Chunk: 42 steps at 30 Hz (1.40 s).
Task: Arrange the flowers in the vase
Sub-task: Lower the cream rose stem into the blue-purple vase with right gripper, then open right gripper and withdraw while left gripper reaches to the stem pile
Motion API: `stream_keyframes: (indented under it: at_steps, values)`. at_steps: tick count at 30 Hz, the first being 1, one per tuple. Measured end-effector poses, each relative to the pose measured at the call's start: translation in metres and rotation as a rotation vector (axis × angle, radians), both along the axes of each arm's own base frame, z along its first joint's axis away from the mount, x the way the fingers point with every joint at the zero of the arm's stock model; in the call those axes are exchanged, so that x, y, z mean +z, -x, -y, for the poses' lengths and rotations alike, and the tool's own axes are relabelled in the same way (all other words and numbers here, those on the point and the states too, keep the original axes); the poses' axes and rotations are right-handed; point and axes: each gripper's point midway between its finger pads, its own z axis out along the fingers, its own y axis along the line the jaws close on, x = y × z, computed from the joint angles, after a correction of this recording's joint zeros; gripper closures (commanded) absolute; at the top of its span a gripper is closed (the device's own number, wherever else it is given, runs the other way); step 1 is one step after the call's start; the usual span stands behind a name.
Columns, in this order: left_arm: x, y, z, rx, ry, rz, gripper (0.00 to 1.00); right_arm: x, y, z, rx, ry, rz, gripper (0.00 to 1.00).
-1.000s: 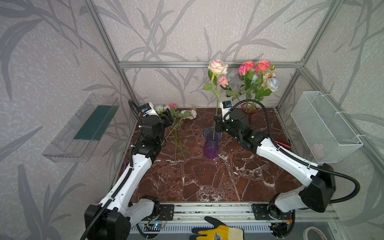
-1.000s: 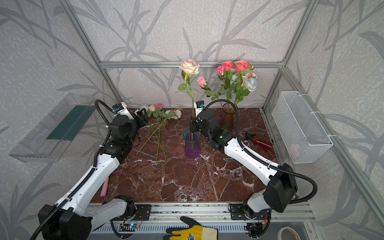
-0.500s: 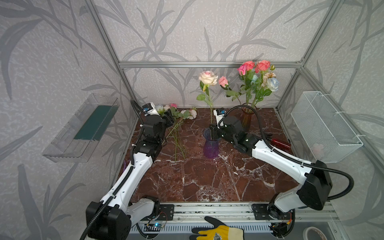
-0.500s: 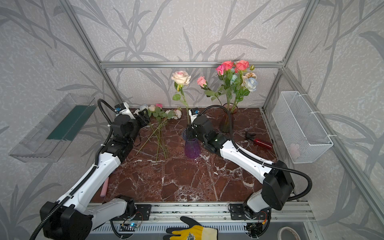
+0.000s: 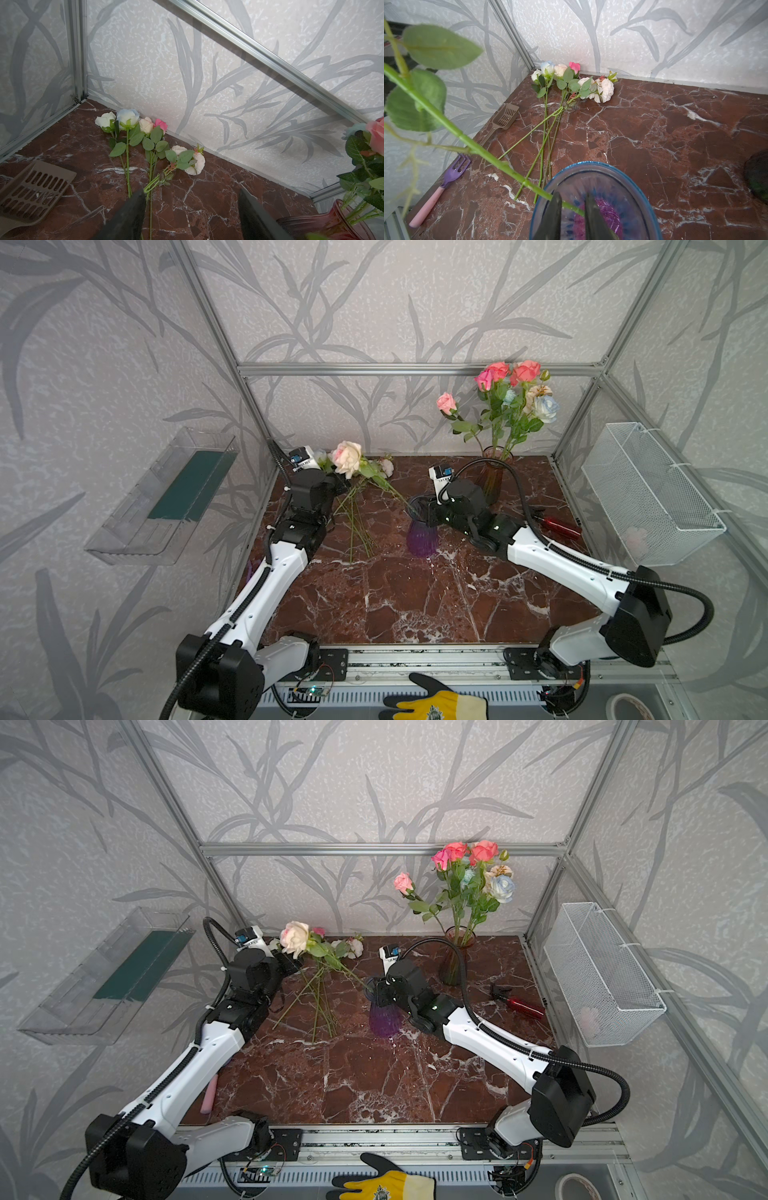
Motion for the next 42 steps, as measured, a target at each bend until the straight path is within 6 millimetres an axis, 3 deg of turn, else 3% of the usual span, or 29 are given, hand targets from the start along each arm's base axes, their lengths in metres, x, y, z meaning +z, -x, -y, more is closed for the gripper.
stream_keyframes:
  at_steps: [10, 16, 19, 21, 24, 27, 33, 39, 42]
  values:
    - [-0.005, -0.003, -0.004, 0.014, -0.040, -0.041, 0.33, 0.023, 0.005, 0.007, -0.011, -0.041, 0.034, 0.75]
    - [-0.015, -0.022, -0.023, 0.056, -0.059, -0.100, 0.35, 0.054, 0.016, 0.019, -0.016, -0.090, 0.080, 0.71]
    - [-0.041, -0.038, -0.040, 0.082, -0.057, -0.187, 0.35, 0.075, 0.025, 0.032, -0.034, -0.123, 0.116, 0.69]
    - [-0.065, -0.050, -0.050, 0.089, -0.050, -0.269, 0.41, 0.088, 0.032, 0.043, -0.049, -0.146, 0.144, 0.68]
    - [-0.103, -0.067, -0.060, 0.083, -0.037, -0.394, 0.41, 0.096, 0.043, 0.062, -0.078, -0.171, 0.168, 0.67]
    - [-0.141, -0.076, -0.064, 0.057, -0.032, -0.518, 0.43, 0.089, 0.047, 0.082, -0.119, -0.181, 0.160, 0.66]
    - [-0.203, -0.098, -0.057, -0.025, -0.065, -0.750, 0.47, 0.057, 0.045, 0.119, -0.216, -0.182, 0.088, 0.66]
    - [-0.265, -0.081, -0.055, -0.072, -0.101, -0.966, 0.46, 0.044, 0.049, 0.137, -0.253, -0.198, 0.049, 0.65]
    - [-0.284, -0.074, -0.054, -0.097, -0.119, -1.043, 0.46, 0.045, 0.051, 0.139, -0.252, -0.211, 0.045, 0.64]
